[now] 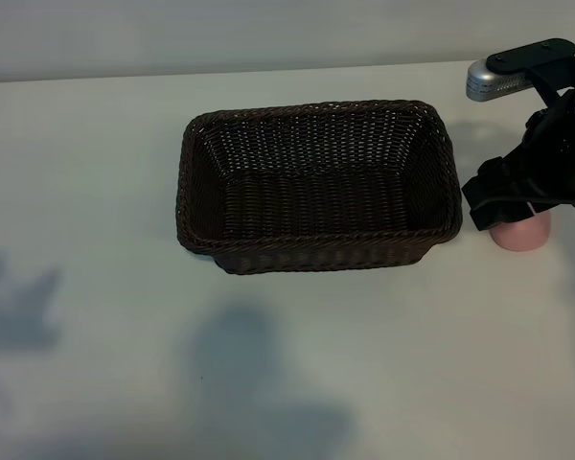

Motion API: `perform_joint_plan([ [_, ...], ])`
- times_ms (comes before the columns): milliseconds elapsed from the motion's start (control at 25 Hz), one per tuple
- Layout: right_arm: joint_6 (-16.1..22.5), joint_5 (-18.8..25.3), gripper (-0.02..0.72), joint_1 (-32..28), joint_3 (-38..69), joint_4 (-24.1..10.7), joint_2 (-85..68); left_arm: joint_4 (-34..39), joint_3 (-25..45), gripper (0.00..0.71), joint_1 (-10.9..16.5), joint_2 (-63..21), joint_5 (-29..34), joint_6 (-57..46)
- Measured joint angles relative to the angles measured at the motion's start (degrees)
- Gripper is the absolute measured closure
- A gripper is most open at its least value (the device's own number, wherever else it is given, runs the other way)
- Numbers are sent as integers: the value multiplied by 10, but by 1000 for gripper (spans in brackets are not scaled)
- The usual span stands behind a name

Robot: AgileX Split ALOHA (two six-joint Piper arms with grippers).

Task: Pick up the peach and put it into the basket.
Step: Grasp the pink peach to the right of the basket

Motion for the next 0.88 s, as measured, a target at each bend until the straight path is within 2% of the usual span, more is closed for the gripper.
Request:
perform_joint_plan([
  [160,0,0,108,0,0,0,0,0,46,114,0,-74,40,14],
  [360,0,0,108,0,0,0,0,0,93,114,0,-128,71,33],
  [600,0,0,108,0,0,0,0,9,138,114,0,-158,119,34],
  [880,0,0,108,0,0,0,0,74,178,114,0,-159,130,7],
])
